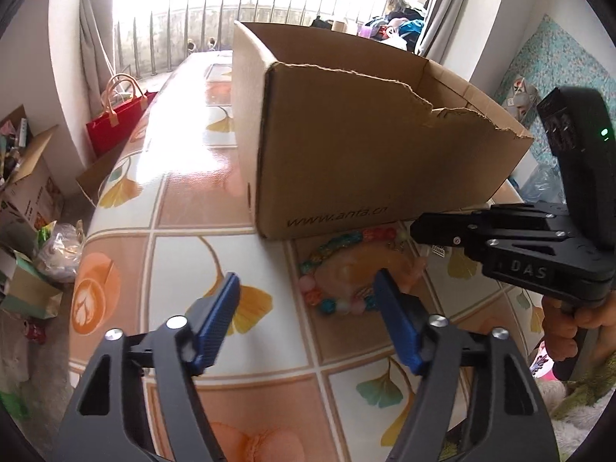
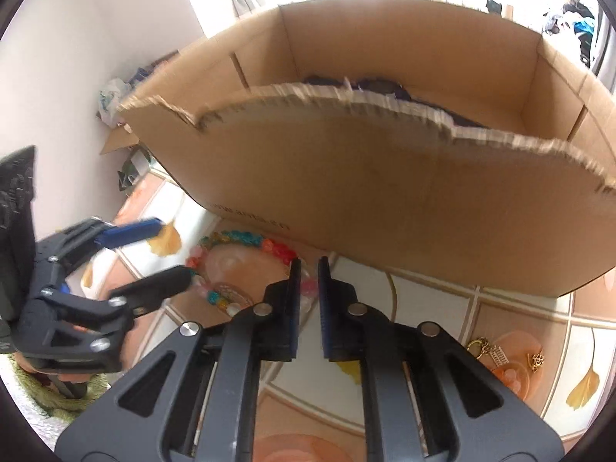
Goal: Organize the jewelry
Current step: 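Move the left gripper to the beaded bracelet and grasp it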
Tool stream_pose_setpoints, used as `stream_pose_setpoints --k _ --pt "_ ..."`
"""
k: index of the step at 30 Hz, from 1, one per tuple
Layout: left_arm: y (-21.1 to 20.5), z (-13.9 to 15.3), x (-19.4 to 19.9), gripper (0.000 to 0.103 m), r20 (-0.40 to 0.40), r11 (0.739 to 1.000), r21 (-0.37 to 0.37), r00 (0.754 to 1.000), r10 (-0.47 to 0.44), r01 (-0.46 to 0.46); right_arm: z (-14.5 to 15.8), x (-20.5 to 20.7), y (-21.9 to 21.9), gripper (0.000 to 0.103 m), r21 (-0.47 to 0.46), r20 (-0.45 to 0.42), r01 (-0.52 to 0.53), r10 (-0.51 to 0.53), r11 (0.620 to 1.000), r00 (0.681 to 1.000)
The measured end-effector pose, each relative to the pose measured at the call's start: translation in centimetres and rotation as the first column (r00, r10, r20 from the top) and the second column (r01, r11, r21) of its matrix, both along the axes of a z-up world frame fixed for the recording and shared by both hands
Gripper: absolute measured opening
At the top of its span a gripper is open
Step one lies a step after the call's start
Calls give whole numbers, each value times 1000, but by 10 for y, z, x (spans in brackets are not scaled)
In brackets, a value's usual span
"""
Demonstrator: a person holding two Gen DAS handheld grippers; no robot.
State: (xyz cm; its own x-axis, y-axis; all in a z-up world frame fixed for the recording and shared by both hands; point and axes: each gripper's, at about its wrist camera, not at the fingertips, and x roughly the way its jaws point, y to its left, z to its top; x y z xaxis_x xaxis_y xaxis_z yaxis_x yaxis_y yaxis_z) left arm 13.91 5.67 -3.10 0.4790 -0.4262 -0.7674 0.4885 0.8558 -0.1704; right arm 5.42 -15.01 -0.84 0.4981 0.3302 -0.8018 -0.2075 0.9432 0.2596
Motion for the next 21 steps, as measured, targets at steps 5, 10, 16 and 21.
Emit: stream_pose_setpoints --k 5,10,16,21 --pt "-13 -8 9 38 -26 998 56 1000 6 -4 11 -5 0 8 49 16 -6 5 999 1000" --pt "-19 -9 8 33 -4 992 129 1000 -1 1 16 -13 -12 8 125 -7 10 -9 992 1000" --pt "-29 -10 -1 30 39 976 219 999 -22 13 3 -24 -5 8 160 -65 21 -11 987 998" --pt "-29 -9 -7 12 46 974 227 998 -37 25 -4 -27 -7 10 152 -102 40 -25 988 994"
